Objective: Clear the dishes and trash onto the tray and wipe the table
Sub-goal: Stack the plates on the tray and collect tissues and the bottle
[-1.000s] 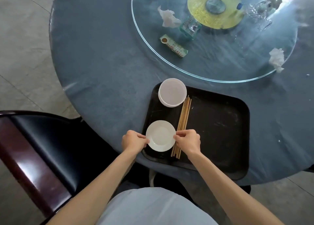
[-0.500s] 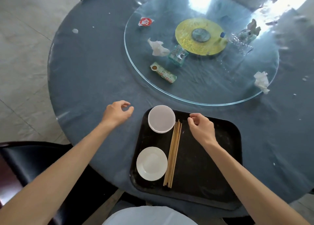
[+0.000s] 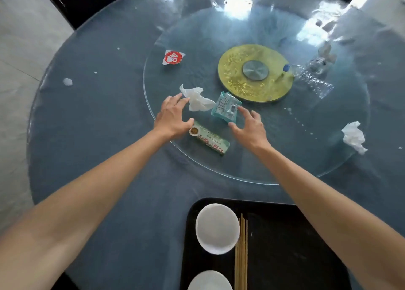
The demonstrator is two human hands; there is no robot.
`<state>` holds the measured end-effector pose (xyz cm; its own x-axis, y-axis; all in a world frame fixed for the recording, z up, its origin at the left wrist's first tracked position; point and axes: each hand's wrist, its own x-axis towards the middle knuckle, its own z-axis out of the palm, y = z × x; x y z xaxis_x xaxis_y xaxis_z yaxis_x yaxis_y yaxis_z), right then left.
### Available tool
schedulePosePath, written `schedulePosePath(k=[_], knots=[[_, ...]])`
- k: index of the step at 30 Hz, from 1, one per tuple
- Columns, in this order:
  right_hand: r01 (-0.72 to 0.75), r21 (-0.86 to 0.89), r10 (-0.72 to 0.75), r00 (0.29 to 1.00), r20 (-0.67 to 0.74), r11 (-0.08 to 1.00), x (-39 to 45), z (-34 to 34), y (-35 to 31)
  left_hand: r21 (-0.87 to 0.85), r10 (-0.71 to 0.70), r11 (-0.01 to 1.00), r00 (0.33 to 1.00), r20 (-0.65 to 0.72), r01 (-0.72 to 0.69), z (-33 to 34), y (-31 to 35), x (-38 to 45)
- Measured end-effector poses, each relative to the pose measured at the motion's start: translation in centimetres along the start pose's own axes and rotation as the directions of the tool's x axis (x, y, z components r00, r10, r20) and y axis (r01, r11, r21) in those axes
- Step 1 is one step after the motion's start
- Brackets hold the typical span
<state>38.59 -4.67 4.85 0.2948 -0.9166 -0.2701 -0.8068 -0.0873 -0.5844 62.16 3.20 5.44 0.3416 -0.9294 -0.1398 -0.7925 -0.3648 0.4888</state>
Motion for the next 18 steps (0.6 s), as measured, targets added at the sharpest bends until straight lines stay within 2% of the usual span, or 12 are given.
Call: schedulePosePath(k=[7,12,14,18], knots=[[0.049,-0.118,-0.042,0.997,0.061,0.992,9.9,2.8,-2.3,0.09,0.112,0.988,0.981,0.161,-0.127,2.3,-0.6,11.1],[0.075,-0.231,-0.049,0.992,0.118,0.97,12.4,5.4,-1.4,0.151,0.119,0.974,0.946,0.301,-0.17,5.9,-2.5,14.5],[0.09,-0.233,-0.071,0.993,0.092,0.968,12.2,6.2,-0.4,0.138,0.152,0.971,0.953,0.261,-0.193,7.5,-3.4,14.1],[0.124,-0.169,-0.119,0.992,0.038,0.978,11.2,6.9,1.3,-0.011,0.189,0.982,0.979,0.08,-0.189,9.1,-4.0,12.6]])
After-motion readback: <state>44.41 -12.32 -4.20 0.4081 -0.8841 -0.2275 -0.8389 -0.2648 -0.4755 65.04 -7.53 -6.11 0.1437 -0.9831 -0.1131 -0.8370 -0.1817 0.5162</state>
